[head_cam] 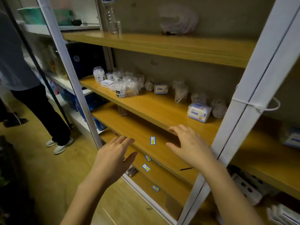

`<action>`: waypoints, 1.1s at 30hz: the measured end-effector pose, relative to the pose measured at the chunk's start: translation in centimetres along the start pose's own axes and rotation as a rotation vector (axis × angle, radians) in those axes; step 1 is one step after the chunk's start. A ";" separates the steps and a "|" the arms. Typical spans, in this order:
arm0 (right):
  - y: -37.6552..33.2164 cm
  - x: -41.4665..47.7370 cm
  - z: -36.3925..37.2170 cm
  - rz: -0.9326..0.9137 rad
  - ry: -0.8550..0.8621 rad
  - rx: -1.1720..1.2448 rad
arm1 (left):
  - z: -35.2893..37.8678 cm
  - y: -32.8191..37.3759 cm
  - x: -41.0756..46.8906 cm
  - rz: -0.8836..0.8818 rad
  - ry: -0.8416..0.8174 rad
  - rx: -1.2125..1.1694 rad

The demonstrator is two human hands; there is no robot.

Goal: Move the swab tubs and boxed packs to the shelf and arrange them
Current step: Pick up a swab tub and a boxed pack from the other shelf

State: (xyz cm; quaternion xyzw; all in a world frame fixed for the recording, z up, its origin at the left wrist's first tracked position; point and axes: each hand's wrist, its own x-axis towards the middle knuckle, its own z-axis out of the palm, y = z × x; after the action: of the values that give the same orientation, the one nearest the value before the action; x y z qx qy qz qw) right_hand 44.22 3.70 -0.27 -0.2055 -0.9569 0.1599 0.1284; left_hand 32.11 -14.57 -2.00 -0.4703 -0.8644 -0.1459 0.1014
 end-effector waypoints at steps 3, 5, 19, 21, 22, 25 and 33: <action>0.9 3.0 0.4 0.073 0.013 -0.002 | 1.0 -2.1 3.0 0.030 -0.008 -0.002; 1.6 4.9 0.8 0.124 0.020 0.000 | 1.5 -3.3 5.4 0.057 -0.011 -0.002; 6.5 11.1 1.7 0.505 0.216 -0.176 | 5.6 -6.2 20.4 0.318 -0.076 -0.116; 7.3 11.4 1.5 0.587 0.265 -0.195 | 6.0 -6.1 21.7 0.353 -0.089 -0.144; 7.7 11.6 1.4 0.639 0.282 -0.203 | 6.3 -6.1 22.5 0.379 -0.093 -0.157; 8.8 12.1 1.3 0.749 0.272 -0.215 | 6.7 -5.7 24.6 0.446 -0.111 -0.169; 7.0 12.5 3.0 0.888 0.332 -0.166 | 6.9 -5.8 30.3 0.606 -0.185 -0.240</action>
State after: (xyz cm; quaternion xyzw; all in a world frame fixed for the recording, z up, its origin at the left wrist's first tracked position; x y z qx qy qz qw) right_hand 34.70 14.45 -3.27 -0.6265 -0.7528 0.0874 0.1820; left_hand 10.71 8.52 0.13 -0.7258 -0.6674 -0.1666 0.0054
